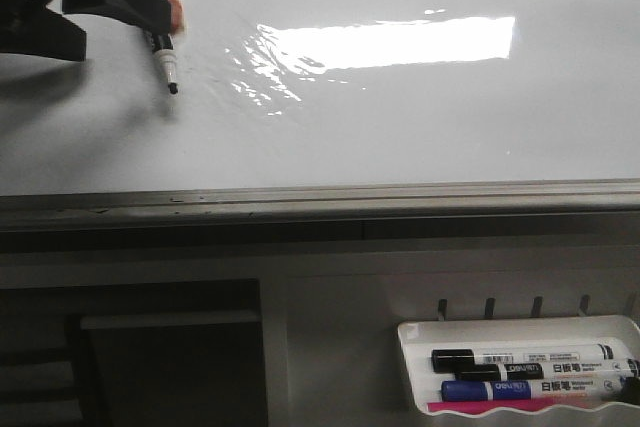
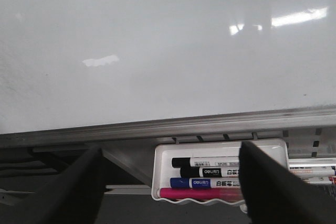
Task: Write number 7 on whiteboard
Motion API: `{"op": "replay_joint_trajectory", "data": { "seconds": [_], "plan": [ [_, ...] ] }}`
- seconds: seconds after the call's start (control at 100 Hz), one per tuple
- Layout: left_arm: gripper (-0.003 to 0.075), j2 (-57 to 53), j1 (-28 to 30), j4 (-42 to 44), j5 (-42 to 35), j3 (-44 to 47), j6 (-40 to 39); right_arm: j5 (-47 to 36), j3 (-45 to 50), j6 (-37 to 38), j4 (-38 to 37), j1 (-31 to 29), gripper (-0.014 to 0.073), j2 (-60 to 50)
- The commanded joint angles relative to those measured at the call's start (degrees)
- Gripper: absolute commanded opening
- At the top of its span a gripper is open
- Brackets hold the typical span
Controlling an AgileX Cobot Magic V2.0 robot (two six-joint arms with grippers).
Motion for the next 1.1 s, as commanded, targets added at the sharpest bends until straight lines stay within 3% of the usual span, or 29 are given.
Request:
{"op": "replay_joint_trajectory", "data": {
  "seconds": [0.0,0.22,0.29,0.44,0.74,0.95,1.09],
  "plan": [
    [0.0496,1.51,-0.83,0.11,-2.24,-3.72,0.32,-3.93,-2.08,-0.78,1.05,-0.32,0.0468,0.51],
    [0.0468,6.65,-0.83,0.11,-3.35,-6.30,0.32,-4.05,-2.08,-0.78,1.05,-0.32,0.0468,0.51],
    [0.0354,6.83,-0.83,0.92,-3.12,-6.30,0.32,-4.05,-2.08,-0.78,1.05,-0.32,0.0468,0.51],
    [-0.0022,6.44,-0.83,3.49,-0.86,-6.30,0.32,-4.05,-2.08,-0.78,1.05,-0.32,0.0468,0.51],
    [-0.0020,0.53,-0.83,9.94,6.74,-6.30,0.72,-2.31,-3.01,-3.30,3.45,-0.32,0.0468,0.90],
    [-0.0020,-4.81,-1.08,12.79,19.88,-6.30,6.86,9.24,-8.90,-21.27,20.20,-0.32,0.0468,6.39],
    [-0.0020,-5.78,-3.99,15.80,24.24,-6.30,7.71,18.83,-13.52,-30.02,31.12,-0.32,0.0468,12.61]
  ]
}}
